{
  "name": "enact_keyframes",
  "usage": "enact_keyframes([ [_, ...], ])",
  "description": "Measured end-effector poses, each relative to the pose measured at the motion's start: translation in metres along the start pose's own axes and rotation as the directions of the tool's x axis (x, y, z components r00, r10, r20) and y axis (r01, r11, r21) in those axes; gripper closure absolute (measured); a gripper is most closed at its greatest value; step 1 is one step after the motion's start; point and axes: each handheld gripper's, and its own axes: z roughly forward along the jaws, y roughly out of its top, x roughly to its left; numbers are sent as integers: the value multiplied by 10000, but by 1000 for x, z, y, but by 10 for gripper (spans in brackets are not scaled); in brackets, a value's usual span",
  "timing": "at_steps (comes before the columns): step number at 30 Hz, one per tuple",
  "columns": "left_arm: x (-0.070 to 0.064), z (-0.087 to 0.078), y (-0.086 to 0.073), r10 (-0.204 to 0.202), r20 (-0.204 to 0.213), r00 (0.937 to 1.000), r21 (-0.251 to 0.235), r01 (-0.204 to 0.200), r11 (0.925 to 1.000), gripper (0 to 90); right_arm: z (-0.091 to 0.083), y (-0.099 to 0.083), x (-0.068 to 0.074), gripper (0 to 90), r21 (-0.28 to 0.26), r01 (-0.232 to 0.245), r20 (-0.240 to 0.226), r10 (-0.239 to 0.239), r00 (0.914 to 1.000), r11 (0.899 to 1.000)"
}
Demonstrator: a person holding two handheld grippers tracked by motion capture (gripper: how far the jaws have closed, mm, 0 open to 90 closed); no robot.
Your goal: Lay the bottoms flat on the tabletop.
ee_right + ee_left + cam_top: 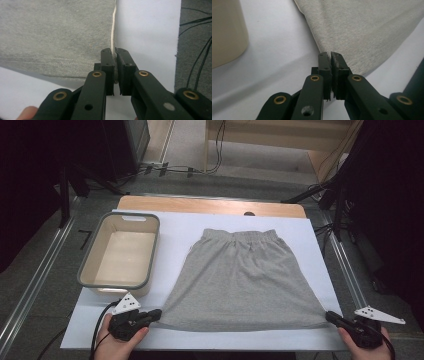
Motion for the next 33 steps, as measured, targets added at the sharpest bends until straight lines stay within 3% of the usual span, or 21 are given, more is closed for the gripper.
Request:
enact_keyframes([
  [2, -1, -1, -1, -10, 174, 9998, 123, 8, 9999, 872, -6, -3, -2, 828, -82, -285, -247, 283, 9993, 9996],
  [5, -5, 3, -3, 197, 471, 9987, 520, -221, 9984, 872, -11, -9, 1, 828, 87, -102, -73, 103, 9999, 9999],
  [8, -10, 8, -5, 554, 501, 9972, 429, -576, 9974, 859, -9, -16, 2, 807, 303, 67, 29, -68, 10000, 9995],
  [9, -12, 9, -4, 589, 390, 9975, 240, -599, 9979, 815, -8, -17, 4, 744, 171, 276, 3, -276, 9996, 9995],
  [11, -18, 9, -2, 556, 344, 9979, -201, -549, 9983, 616, -7, -16, 14, 537, -200, 795, 434, -786, 9960, 9966],
  [15, -41, 14, 7, 989, 622, 9932, -719, -944, 9929, 545, -6, -9, 39, 552, -806, 1362, -277, -1388, 9899, 9874],
  [18, -63, 27, 13, 1302, 1112, 9852, -886, -1206, 9887, 591, -1, -2, 68, 643, -1149, 1942, -1168, -2074, 9713, 9742],
  [20, -79, 39, 16, 1590, 1547, 9751, -861, -1471, 9854, 682, 3, 1, 85, 723, -1291, 2167, -1692, -2368, 9567, 9677],
  [23, -100, 58, 20, 1923, 2099, 9586, -690, -1816, 9809, 802, 13, 5, 115, 830, -1407, 2634, -2629, -2925, 9194, 9544],
  [25, -109, 70, 22, 2078, 2323, 9502, -535, -2008, 9782, 854, 20, 6, 131, 877, -1287, 2776, -3192, -3048, 8973, 9520],
  [26, -115, 78, 23, 2172, 2502, 9435, -387, -2144, 9760, 868, 23, 6, 137, 878, -1187, 2892, -3310, -3125, 8904, 9499],
  [28, -123, 88, 24, 2366, 2598, 9362, -221, -2392, 9707, 889, 34, 4, 152, 879, -914, 3479, -3549, -3569, 8641, 9331],
  [31, -130, 101, 28, 2626, 2522, 9313, -57, -2700, 9628, 894, 44, 3, 164, 879, -651, 3823, -3703, -3781, 8485, 9217],
  [33, -130, 106, 33, 2643, 2476, 9321, -41, -2718, 9623, 894, 50, 4, 168, 879, -565, 3951, -3675, -3870, 8457, 9169],
])
